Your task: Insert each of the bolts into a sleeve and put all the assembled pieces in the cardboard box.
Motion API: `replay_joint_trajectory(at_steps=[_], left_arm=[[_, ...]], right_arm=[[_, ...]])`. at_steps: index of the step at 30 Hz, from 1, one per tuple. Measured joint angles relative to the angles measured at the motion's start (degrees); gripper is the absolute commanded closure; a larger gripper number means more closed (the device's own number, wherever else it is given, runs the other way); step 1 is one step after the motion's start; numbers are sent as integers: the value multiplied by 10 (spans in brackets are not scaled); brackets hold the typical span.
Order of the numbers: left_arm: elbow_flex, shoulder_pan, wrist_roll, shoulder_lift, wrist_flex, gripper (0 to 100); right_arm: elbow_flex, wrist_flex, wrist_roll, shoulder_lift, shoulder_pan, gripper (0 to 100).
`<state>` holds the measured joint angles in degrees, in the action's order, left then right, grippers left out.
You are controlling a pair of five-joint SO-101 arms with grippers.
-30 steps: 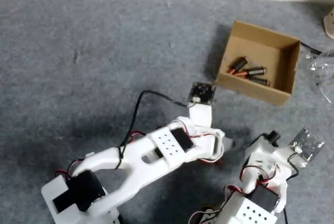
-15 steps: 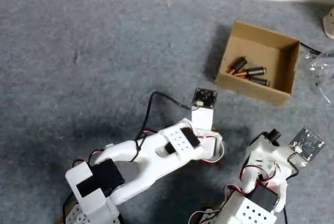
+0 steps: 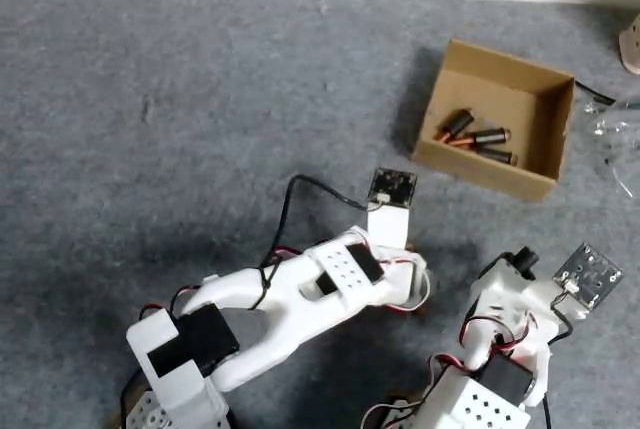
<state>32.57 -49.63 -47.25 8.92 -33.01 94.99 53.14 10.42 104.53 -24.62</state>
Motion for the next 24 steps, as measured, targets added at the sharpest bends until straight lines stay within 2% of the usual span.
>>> replay_joint_trajectory(at_steps=[9, 14, 20, 24], left_arm=[[-4, 1, 0, 2, 0, 726], [-40, 1, 0, 48, -4, 726], [-128, 1, 0, 99, -103, 726], [-151, 1, 0, 114, -123, 726]], right_arm=[[0, 0, 0, 0, 0, 994], [0, 0, 0, 0, 0, 994], [0, 0, 0, 0, 0, 994], [0, 0, 0, 0, 0, 994]])
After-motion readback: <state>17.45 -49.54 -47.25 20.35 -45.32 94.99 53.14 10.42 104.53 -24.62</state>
